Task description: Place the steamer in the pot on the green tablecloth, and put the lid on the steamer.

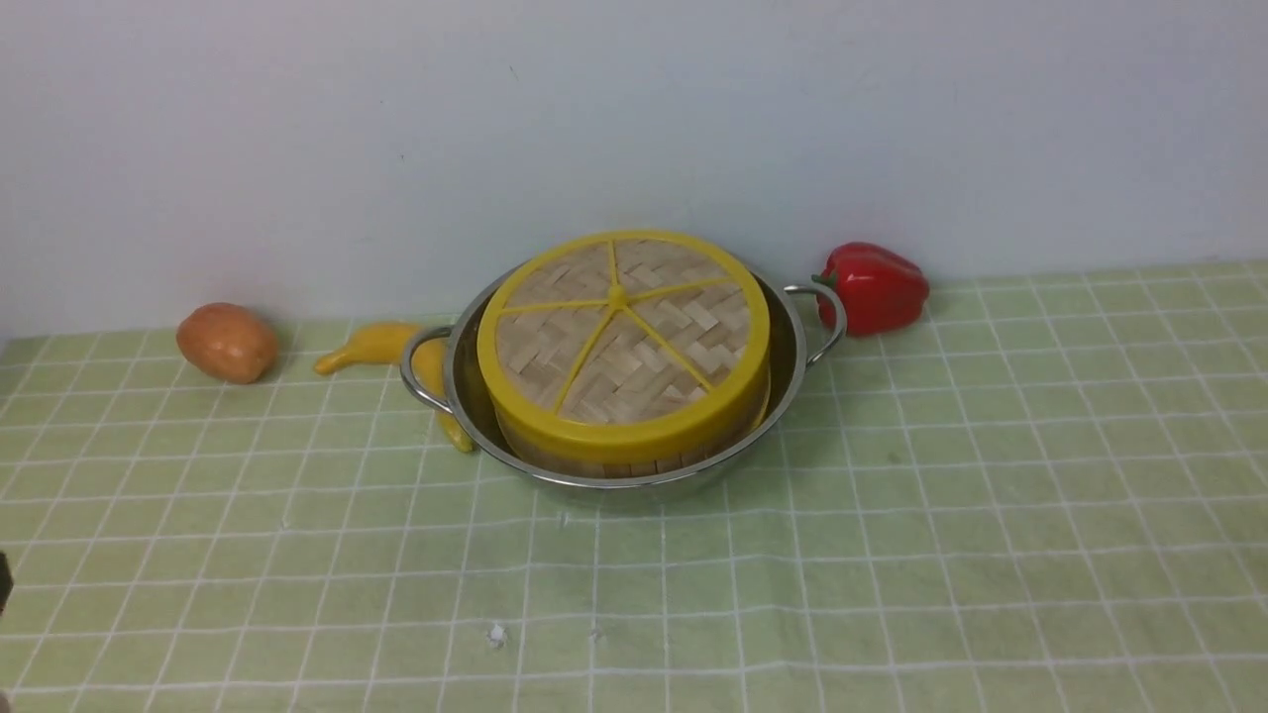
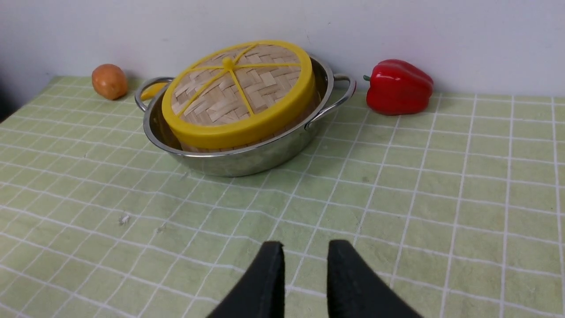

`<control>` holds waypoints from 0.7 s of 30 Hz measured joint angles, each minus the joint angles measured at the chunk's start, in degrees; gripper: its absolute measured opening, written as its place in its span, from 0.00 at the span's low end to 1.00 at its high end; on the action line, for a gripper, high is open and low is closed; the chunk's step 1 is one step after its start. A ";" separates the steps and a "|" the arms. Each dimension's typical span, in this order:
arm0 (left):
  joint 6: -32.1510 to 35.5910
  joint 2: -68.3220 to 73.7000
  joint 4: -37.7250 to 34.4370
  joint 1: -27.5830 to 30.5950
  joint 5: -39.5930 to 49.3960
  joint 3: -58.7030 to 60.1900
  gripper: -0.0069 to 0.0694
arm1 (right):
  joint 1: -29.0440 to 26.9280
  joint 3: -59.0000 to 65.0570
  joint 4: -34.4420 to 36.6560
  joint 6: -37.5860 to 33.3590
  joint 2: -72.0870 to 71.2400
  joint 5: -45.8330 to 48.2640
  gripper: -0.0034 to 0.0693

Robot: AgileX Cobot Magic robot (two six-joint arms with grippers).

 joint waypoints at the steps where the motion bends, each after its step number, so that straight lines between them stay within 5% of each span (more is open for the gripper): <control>1: 0.19 -1.70 0.05 0.78 -1.44 2.51 0.12 | 0.00 0.00 0.00 0.00 0.00 0.00 0.29; 21: 1.23 -11.18 1.67 2.14 -7.06 10.99 0.15 | 0.00 0.00 0.00 0.00 0.00 0.00 0.38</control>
